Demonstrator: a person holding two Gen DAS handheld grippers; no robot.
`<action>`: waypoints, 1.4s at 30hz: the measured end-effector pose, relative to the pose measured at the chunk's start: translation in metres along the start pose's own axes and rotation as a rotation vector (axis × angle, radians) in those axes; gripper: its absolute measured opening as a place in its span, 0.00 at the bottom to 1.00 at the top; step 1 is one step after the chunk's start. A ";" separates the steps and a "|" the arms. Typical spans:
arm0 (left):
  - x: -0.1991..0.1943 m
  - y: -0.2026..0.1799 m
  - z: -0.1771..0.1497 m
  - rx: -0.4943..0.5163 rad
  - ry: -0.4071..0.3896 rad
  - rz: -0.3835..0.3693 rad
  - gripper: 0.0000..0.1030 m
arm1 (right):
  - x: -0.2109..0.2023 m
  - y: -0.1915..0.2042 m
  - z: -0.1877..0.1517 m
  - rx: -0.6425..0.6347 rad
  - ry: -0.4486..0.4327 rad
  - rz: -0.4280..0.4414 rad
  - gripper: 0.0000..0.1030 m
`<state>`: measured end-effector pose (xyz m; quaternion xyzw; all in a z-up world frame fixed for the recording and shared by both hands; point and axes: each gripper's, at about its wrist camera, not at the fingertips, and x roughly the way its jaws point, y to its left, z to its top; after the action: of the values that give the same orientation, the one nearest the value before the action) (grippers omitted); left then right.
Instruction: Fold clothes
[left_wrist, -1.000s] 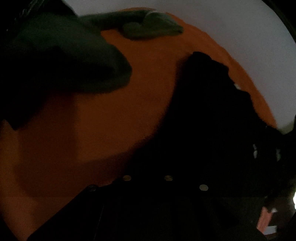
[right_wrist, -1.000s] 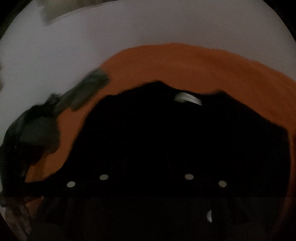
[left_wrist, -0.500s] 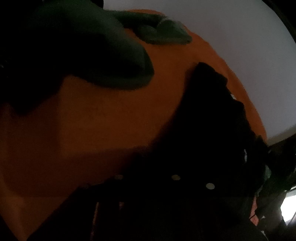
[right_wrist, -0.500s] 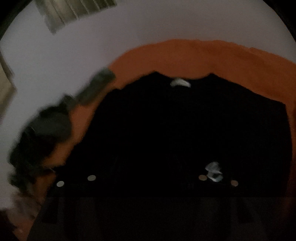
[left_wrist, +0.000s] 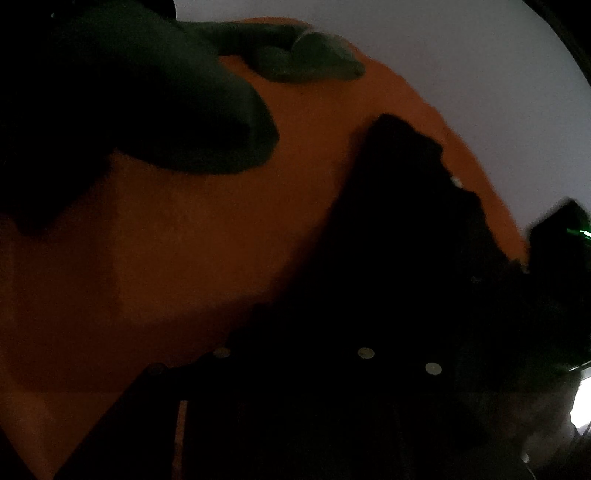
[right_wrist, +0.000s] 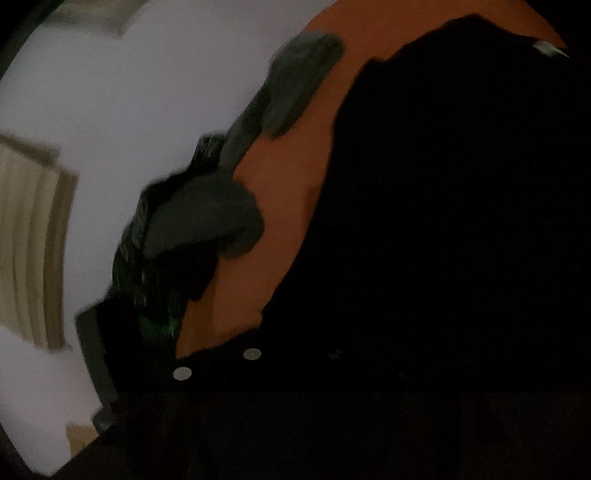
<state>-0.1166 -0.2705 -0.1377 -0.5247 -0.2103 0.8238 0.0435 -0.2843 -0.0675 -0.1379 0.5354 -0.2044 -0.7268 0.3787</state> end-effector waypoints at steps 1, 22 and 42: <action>0.004 -0.002 0.001 0.014 0.003 0.014 0.30 | -0.011 0.008 -0.010 -0.060 -0.035 0.026 0.05; -0.020 0.039 0.023 -0.375 0.025 -0.183 0.30 | -0.112 -0.071 -0.018 0.035 -0.158 -0.304 0.53; 0.015 -0.072 0.064 -0.019 0.091 -0.154 0.40 | -0.089 -0.078 0.010 -0.168 -0.052 -0.223 0.26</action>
<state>-0.1900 -0.2202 -0.0991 -0.5442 -0.2558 0.7912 0.1113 -0.3066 0.0487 -0.1336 0.5022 -0.0917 -0.7924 0.3338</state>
